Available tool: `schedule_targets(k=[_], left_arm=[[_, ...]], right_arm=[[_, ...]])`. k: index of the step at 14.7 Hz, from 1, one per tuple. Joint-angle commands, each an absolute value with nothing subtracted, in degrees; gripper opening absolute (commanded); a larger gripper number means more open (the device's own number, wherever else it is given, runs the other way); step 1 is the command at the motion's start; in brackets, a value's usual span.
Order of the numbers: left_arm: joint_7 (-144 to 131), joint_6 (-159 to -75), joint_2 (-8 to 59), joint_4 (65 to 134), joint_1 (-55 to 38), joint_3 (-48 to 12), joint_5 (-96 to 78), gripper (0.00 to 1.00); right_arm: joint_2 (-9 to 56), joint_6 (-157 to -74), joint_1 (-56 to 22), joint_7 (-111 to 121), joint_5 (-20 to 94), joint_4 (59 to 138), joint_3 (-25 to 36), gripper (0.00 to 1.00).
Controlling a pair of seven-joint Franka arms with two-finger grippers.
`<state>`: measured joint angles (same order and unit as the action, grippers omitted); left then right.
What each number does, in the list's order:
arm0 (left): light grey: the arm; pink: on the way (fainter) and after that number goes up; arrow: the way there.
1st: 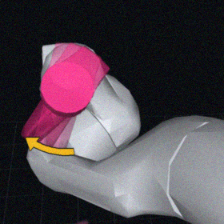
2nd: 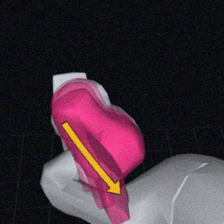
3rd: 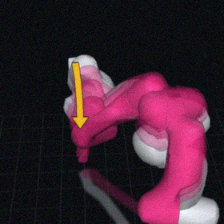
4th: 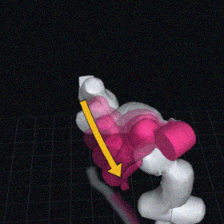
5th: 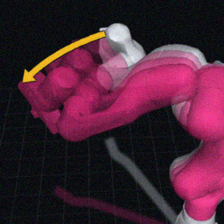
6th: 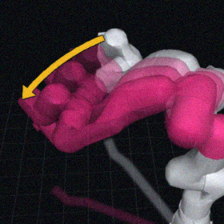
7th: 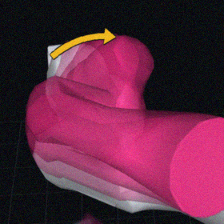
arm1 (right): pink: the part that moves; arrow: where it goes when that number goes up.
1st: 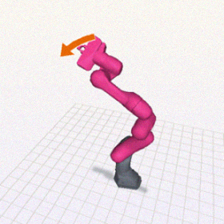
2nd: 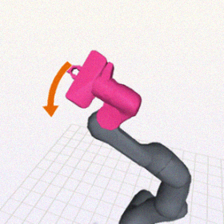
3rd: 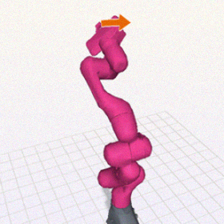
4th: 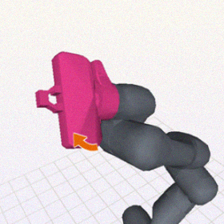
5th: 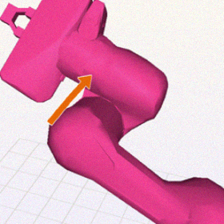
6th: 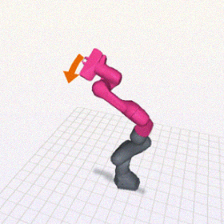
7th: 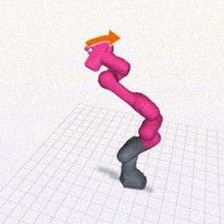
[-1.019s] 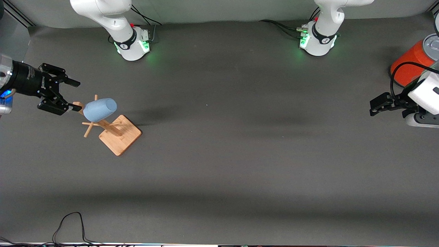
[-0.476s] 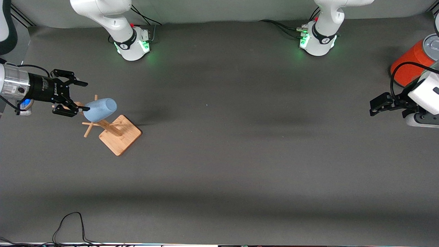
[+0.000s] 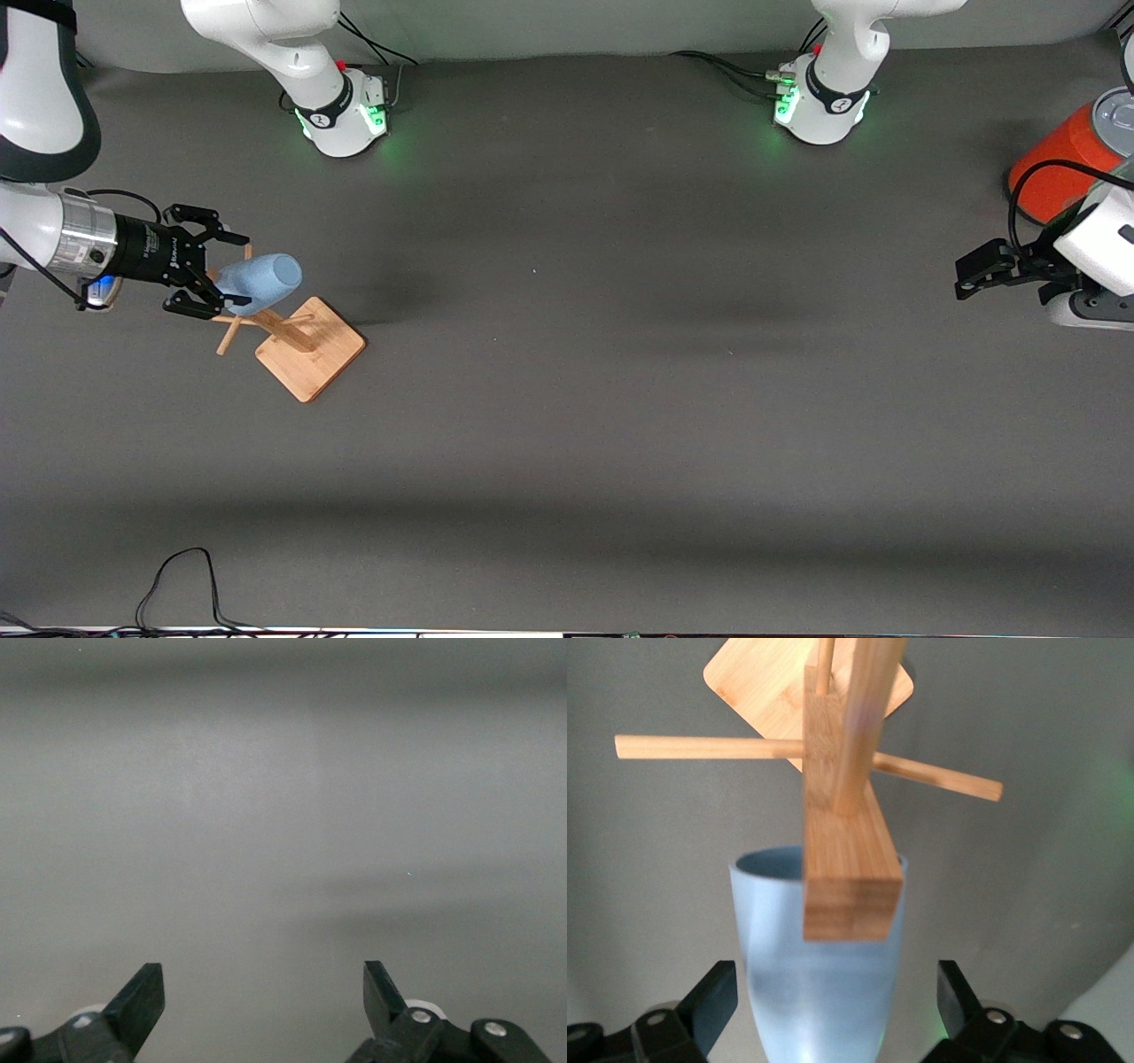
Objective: Rotate and upright cup with both arms
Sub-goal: 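Close the right gripper around the blue cup's rim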
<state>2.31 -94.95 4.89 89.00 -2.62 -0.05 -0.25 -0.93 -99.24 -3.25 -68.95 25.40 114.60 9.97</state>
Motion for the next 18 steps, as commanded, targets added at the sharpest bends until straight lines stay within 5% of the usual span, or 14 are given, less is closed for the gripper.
schedule_targets(k=[1,11,15,18], left_arm=[[2.6,-95.0,5.0,88.4,-2.5,-0.1,0.2,1.0],[2.6,-95.0,5.1,88.4,-2.5,-0.1,0.2,1.0],[2.6,-95.0,5.1,88.4,-2.5,-0.1,0.3,1.0],[2.6,-95.0,5.1,88.4,-2.5,-0.1,0.3,1.0]], right_arm=[[-0.4,-101.8,-3.3,-66.6,26.5,115.7,9.8,1.0],[1.1,-105.5,-3.6,-63.8,26.9,117.4,9.7,1.0],[1.0,-104.9,-3.6,-63.7,27.0,117.4,9.7,0.85],[0.7,-104.6,-3.7,-63.8,28.0,117.3,9.6,0.83]])
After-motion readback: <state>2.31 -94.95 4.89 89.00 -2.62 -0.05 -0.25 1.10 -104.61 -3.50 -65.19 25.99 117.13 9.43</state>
